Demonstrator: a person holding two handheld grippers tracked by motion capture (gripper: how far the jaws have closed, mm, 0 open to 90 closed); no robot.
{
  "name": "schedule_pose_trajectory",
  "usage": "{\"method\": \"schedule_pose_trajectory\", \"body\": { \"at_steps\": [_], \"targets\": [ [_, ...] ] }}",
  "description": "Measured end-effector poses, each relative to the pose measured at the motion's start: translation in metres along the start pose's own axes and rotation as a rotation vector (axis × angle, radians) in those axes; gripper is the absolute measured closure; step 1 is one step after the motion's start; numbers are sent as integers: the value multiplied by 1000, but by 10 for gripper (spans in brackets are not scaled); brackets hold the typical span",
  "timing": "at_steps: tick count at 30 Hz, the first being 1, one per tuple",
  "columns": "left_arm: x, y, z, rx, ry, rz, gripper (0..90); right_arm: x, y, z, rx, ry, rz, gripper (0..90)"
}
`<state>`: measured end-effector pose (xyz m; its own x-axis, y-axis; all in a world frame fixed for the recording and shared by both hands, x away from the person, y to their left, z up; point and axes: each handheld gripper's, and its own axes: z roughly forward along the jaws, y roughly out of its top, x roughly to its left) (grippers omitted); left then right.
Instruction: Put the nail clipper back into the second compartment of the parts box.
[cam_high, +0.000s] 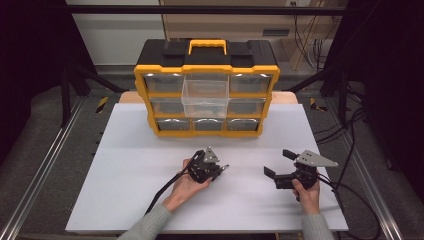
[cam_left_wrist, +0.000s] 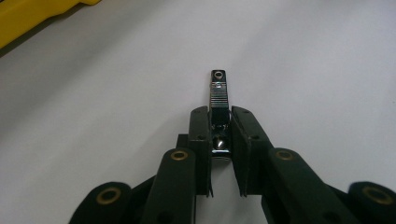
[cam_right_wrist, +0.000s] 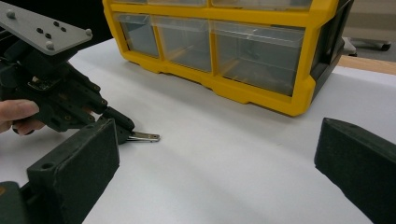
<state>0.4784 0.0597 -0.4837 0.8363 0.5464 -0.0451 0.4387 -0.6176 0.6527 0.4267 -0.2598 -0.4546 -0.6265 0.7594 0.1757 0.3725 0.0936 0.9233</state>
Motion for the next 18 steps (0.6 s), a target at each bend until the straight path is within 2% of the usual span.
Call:
{"method": "schedule_pose_trajectory", "body": {
  "at_steps": [3, 7, 10, 18],
  "targets": [
    [0, 0, 0, 1, 1, -4, 786, 0, 0, 0, -1, 3, 3, 5],
    [2, 0, 0, -1, -10, -29, 787, 0, 0, 0, 3, 2, 1, 5],
    [0, 0, 0, -2, 5, -21, 787, 0, 0, 0, 3, 4, -2, 5],
    [0, 1, -4, -14, 2, -23, 788, 0, 0, 0, 4, 3, -2, 5]
  ]
}}
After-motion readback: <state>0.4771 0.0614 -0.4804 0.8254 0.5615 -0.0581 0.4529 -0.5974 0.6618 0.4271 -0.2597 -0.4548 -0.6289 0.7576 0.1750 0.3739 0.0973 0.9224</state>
